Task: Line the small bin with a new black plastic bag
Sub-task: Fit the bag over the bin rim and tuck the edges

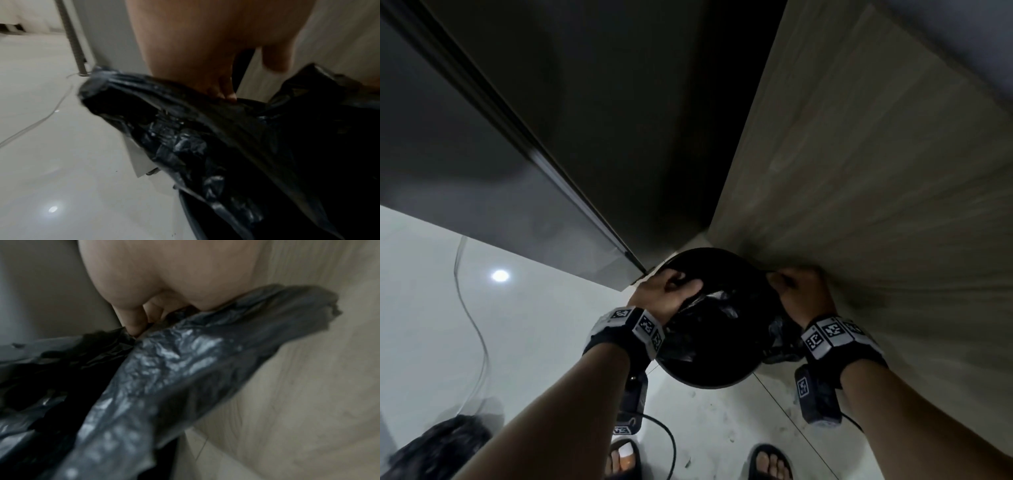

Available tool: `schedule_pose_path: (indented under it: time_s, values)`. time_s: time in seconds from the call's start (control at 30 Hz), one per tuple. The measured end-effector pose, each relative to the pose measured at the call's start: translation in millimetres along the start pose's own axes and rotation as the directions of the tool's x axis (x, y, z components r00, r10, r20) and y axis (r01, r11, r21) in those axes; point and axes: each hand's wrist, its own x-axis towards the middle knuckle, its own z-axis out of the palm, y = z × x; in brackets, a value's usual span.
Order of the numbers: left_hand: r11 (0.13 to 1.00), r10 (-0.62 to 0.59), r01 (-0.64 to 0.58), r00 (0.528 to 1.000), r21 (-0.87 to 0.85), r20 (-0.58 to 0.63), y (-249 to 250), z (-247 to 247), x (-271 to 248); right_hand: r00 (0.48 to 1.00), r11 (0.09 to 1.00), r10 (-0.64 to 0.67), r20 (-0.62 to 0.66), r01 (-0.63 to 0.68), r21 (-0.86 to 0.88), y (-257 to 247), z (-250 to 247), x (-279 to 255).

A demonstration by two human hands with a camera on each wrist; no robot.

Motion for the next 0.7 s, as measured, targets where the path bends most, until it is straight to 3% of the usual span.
schedule_pose_path:
  time_s: [0.07, 0.1, 0.17, 0.27, 0.37, 0.57, 0.7]
  values:
    - [0.997, 0.036, -0.042, 0.996, 0.071, 0.084, 3.9, 4.8, -4.7, 1.000, 1.000, -0.015, -0.007, 0.015, 0.000, -3.9, -1.4, 3.0]
    - [0.970, 0.086, -0.110, 0.990, 0.218, 0.115, 4.1, 6.7, -5.4, 1.000, 1.000, -0.024, -0.011, 0.024, -0.002, -6.0, -2.8, 4.2]
    - [0.913, 0.172, -0.187, 0.982, 0.363, 0.073, 3.3, 6.7, -3.7, 0.999, 0.999, -0.038, -0.013, 0.037, -0.013, -10.2, -5.7, 5.3]
    - [0.976, 0.133, -0.124, 0.990, 0.181, -0.037, -2.3, -6.7, 5.9, 0.998, 0.995, -0.065, 0.020, 0.066, -0.080, -14.6, -8.0, 3.7]
    - [0.998, 0.059, -0.060, 0.997, 0.019, 0.051, -6.1, -24.0, 15.2, 0.998, 0.986, -0.050, 0.027, 0.054, -0.158, -17.3, -8.3, 0.0]
    - [0.993, 0.010, -0.020, 0.996, 0.116, 0.090, 8.9, -36.6, 17.6, 0.996, 0.991, 0.082, 0.030, -0.079, -0.105, -20.9, 4.7, 8.5]
    - [0.965, 0.121, -0.095, 0.988, 0.245, -0.094, 16.8, -37.1, 24.6, 0.989, 0.989, 0.117, -0.096, -0.125, -0.081, -30.6, 9.5, 15.1]
